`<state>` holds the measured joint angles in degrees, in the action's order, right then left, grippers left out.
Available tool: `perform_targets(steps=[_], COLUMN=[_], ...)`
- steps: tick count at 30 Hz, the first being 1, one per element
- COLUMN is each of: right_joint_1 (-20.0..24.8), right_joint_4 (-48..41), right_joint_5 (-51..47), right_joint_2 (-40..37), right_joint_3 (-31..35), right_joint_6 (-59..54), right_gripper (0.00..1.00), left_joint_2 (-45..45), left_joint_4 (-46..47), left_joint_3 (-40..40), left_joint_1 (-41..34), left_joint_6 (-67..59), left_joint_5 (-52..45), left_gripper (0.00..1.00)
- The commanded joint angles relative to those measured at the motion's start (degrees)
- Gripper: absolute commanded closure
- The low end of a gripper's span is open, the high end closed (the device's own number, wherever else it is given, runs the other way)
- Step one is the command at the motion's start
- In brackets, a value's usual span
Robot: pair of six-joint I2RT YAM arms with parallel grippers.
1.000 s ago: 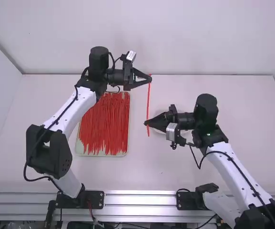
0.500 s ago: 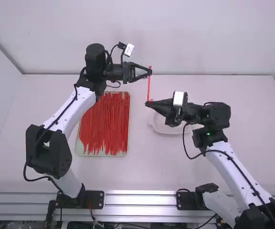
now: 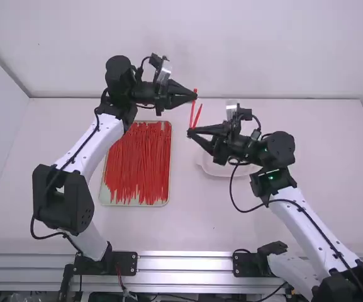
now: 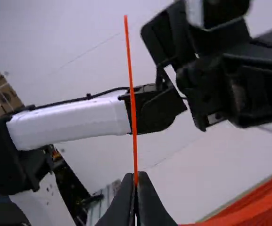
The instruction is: Fasten the cable tie
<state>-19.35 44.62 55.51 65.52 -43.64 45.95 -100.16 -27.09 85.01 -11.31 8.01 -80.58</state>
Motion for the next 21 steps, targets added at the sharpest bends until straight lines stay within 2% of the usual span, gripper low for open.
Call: perform_targets(steps=[1,6,16,21], right_joint_1=[0.24,-0.74,-4.02,-5.88], right_joint_4=[-0.15,-1.22,-1.38,-3.1], right_joint_5=[0.5,-0.85,-2.03,-3.28], right_joint_2=[-0.24,-0.22,-0.24,-0.24], right_joint_3=[-1.4,-1.4,-1.4,-1.4], right_joint_6=[5.84,7.61,8.04,16.72], right_gripper=[1.0,1.0,1.0,1.0], left_joint_2=[0.5,0.5,0.5,0.5], left_joint_4=[-0.22,-0.11,0.24,1.14], left_joint_3=[0.22,0.2,0.2,0.2], left_joint_1=[0.66,1.68,1.86,2.32], left_joint_6=[-8.52,-12.66,-13.0,-13.11], left_joint_5=[-3.78,-9.38,-9.22,-9.18], left_gripper=[0.98,0.98,0.98,0.98])
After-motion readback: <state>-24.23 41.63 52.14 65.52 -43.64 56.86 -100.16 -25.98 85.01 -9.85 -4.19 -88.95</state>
